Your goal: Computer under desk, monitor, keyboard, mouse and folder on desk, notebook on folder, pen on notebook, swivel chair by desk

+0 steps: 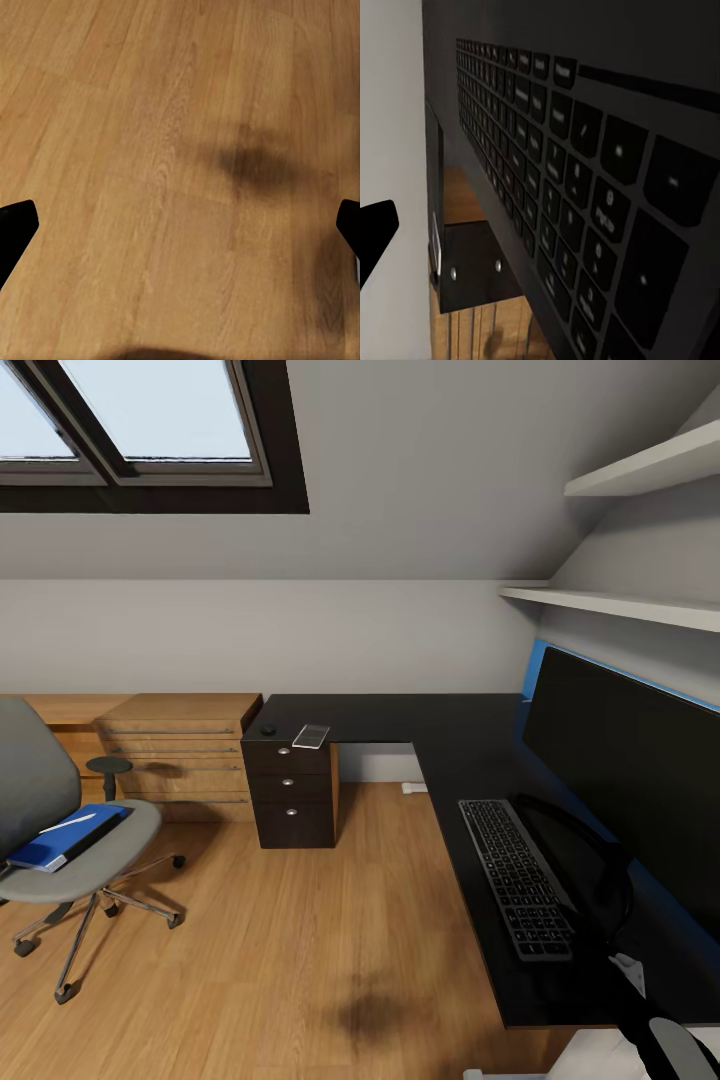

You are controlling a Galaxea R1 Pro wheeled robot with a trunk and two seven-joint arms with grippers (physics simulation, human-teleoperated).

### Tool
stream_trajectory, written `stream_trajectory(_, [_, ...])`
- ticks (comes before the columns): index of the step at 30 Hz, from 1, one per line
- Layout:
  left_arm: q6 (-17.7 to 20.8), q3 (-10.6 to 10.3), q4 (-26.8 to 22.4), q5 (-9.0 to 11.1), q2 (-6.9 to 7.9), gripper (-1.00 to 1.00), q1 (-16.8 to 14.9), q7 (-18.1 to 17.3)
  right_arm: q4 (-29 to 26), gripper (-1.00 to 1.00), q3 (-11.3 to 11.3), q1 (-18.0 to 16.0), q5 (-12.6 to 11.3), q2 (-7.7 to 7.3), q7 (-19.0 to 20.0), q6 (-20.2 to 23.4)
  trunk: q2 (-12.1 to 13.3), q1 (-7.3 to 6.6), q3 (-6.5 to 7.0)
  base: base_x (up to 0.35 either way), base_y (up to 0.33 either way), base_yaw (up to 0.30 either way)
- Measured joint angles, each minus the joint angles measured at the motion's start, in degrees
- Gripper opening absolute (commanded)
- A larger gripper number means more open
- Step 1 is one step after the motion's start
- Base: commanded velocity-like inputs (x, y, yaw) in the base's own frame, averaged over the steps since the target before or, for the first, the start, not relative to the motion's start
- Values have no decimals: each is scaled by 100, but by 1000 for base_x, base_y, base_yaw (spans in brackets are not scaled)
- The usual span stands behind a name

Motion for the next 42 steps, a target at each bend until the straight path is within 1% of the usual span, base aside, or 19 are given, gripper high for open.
stream_trajectory(5, [-2,7,0,7,0,100,0,6,0,100,-5,0,0,0,1,0,0,0,0,-18,0,0])
stream_trajectory(8, [-1,3,0,4,0,100,-1,8,0,100,-4,0,0,0,2,0,0,2,0,-189,0,0])
stream_trajectory(23, [6,3,0,2,-4,100,-1,9,7,100,6,0,3,7,2,-6,0,3,0,-303,0,0])
stream_trajectory(35, [9,9,1,7,-1,100,-1,17,356,100,47,0,43,9,17,-9,0,2,0,-268,-51,0])
stream_trajectory(39, [9,9,1,8,0,100,-1,17,622,100,155,0,189,9,21,-14,0,2,0,-142,-75,0])
stream_trajectory(40, [8,8,0,8,-1,100,-1,18,762,100,221,1,295,8,22,-29,1,1,0,-69,-38,0])
stream_trajectory(42, [7,12,0,8,0,100,-1,17,908,100,290,0,428,9,26,-78,0,1,0,-46,-25,0])
